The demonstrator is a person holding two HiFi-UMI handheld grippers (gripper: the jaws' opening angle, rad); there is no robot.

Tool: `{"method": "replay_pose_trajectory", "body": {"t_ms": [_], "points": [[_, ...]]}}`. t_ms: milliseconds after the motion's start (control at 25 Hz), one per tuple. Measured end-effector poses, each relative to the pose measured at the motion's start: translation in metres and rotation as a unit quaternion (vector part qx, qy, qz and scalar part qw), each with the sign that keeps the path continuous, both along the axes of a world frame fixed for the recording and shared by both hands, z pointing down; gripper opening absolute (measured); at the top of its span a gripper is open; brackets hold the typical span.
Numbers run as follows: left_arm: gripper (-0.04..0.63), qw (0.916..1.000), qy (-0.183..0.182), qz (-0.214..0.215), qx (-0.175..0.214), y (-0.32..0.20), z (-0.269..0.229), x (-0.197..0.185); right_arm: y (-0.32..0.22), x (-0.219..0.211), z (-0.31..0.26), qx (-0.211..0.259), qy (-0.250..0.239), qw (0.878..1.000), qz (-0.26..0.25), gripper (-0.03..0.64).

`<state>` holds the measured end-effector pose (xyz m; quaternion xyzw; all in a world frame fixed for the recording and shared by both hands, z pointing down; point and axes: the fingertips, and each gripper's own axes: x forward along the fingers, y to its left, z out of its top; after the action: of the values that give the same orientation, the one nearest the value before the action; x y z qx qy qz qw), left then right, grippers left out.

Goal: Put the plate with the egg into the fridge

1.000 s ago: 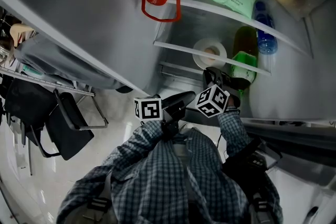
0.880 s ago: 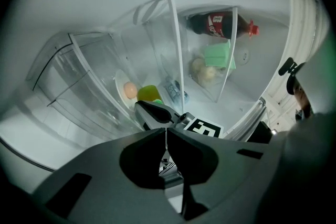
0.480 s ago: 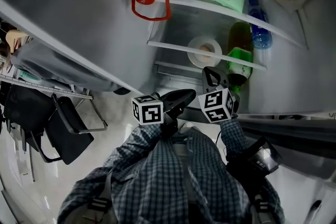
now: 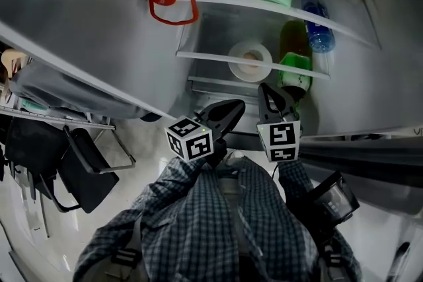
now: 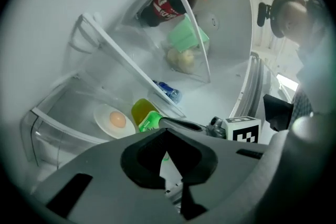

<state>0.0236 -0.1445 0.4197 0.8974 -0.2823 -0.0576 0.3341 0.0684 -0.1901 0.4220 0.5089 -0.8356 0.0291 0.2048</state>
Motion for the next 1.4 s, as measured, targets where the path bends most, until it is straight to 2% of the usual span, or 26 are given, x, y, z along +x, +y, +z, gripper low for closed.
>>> {"method": "replay_pose_trajectory", "body": {"t_ms": [200, 360, 560, 680, 1080, 1400], "points": [[0.006, 0.9972, -0.051, -0.039, 0.039, -0.018, 0.001, 0.0, 0.008, 0.016, -0.006, 0.036, -0.031, 0.999, 0.019, 0.005], [0.006, 0.9922, -0.08, -0.071, 0.063, -0.03, 0.002, -0.002, 0.013, 0.018, -0.014, 0.061, -0.08, 0.995, 0.027, 0.005], [0.006, 0.9871, -0.111, -0.08, 0.083, -0.029, 0.001, -0.001, 0.021, 0.017, -0.013, 0.057, -0.109, 0.992, 0.023, 0.005], [0.006, 0.9867, -0.116, -0.077, 0.083, -0.026, 0.001, 0.0, 0.024, 0.013, -0.02, 0.068, -0.131, 0.989, 0.024, 0.005], [0.006, 0.985, -0.131, -0.073, 0.086, -0.025, 0.004, 0.002, 0.023, 0.007, -0.018, 0.06, -0.138, 0.989, 0.014, 0.005], [0.006, 0.9836, -0.137, -0.071, 0.093, -0.028, 0.006, 0.002, 0.019, 0.007, -0.022, 0.071, -0.139, 0.988, 0.01, 0.005]]}}
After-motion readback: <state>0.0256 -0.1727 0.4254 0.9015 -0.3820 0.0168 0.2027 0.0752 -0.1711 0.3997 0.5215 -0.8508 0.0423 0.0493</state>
